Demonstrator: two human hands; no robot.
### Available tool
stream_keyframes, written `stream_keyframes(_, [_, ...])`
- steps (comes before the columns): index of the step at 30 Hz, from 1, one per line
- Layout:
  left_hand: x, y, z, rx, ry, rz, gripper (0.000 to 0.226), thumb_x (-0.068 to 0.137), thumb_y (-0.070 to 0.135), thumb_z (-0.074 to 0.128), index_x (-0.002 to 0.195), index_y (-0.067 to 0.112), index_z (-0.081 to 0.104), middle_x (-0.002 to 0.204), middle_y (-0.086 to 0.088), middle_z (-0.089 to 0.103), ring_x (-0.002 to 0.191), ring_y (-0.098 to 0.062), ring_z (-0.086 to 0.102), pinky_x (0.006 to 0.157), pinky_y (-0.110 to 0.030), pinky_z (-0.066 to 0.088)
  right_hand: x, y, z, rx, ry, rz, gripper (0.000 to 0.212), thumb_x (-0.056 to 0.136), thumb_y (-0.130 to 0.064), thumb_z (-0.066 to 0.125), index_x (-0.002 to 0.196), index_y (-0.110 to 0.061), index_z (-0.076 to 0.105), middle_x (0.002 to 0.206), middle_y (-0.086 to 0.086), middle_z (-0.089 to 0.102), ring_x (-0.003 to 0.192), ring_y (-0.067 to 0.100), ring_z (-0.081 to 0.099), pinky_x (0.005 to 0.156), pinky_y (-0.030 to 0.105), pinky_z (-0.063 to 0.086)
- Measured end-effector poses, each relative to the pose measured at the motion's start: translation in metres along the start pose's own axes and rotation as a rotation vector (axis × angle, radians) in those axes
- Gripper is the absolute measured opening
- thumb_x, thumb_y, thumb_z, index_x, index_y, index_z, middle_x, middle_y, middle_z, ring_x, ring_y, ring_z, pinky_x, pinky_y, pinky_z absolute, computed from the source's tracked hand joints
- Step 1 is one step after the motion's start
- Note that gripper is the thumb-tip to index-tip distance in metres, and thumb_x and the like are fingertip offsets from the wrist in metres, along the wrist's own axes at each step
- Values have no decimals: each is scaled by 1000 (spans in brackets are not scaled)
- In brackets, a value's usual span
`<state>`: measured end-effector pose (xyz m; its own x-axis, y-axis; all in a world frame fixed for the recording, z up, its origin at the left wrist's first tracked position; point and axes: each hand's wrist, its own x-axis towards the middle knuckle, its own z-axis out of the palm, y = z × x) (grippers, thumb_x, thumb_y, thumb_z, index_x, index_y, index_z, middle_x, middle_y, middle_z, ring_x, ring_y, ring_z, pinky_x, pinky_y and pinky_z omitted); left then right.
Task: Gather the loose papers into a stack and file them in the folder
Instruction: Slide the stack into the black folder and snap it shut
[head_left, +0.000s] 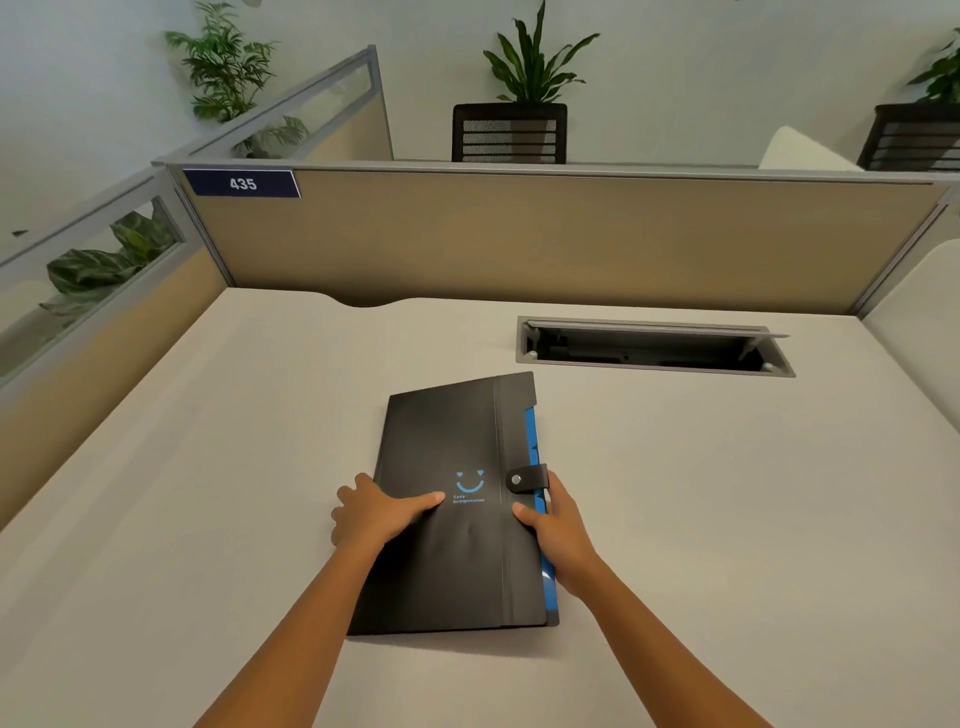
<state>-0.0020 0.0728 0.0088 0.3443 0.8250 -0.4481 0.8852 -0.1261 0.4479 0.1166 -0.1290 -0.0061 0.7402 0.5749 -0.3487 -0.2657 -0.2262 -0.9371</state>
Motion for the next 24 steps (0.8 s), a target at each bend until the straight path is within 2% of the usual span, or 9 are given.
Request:
stream_keyframes(4, [18,-7,-3,-255,-31,20,112,46,73,81,133,16,41,134,-9,55,114,-33,57,92,-48,53,26,-15,3,13,-6,-26,49,98,-15,58,144,-23,41,135,2,56,119,21,59,98,44,54])
stream_keyframes(8, [33,-9,-5,-465,-62,46,105,49,61,88,133,20,41,128,-4,58,97,-22,55,80,-36,51,58,-29,10,34,2,-22,49,97,-13,59,143,-20,42,135,7,57,120,24,59,99,48,53])
stream_keyframes(11, [44,-7,-5,-512,-52,108,102,55,47,92,137,22,36,127,-1,56,97,-20,55,79,-31,51,82,-37,14,-15,12,-33,49,97,-15,59,143,-20,42,137,8,56,123,27,57,102,52,50])
stream_keyframes(15, [63,4,-6,-510,5,165,102,60,37,93,141,21,33,132,-3,54,103,-20,54,91,-37,51,115,-45,21,-88,43,-44,48,96,-18,61,141,-20,42,136,7,57,121,27,57,104,52,48])
stream_keyframes(18, [78,17,-7,-483,76,189,106,60,32,94,145,18,33,136,-8,53,115,-27,55,99,-42,49,138,-45,27,-146,78,-32,46,96,-19,61,138,-17,43,136,8,56,122,27,56,105,49,47])
stream_keyframes(20, [90,26,-8,-455,128,210,108,59,29,94,147,15,33,136,-12,51,121,-31,53,103,-45,47,148,-44,30,-165,94,-33,46,94,-17,64,134,-17,42,136,10,57,118,26,58,102,42,50])
stream_keyframes(22, [102,35,-10,-446,158,222,108,58,28,95,146,15,33,134,-13,51,121,-31,53,102,-46,47,155,-43,34,-191,113,-78,56,90,-14,69,137,-18,38,139,10,54,119,25,57,101,37,49])
stream_keyframes(24, [115,43,-12,-444,180,229,106,58,28,95,144,17,35,132,-13,51,118,-31,54,100,-46,48,162,-42,39,-269,129,-151,77,84,-12,76,146,-16,30,145,6,44,129,22,47,109,35,41])
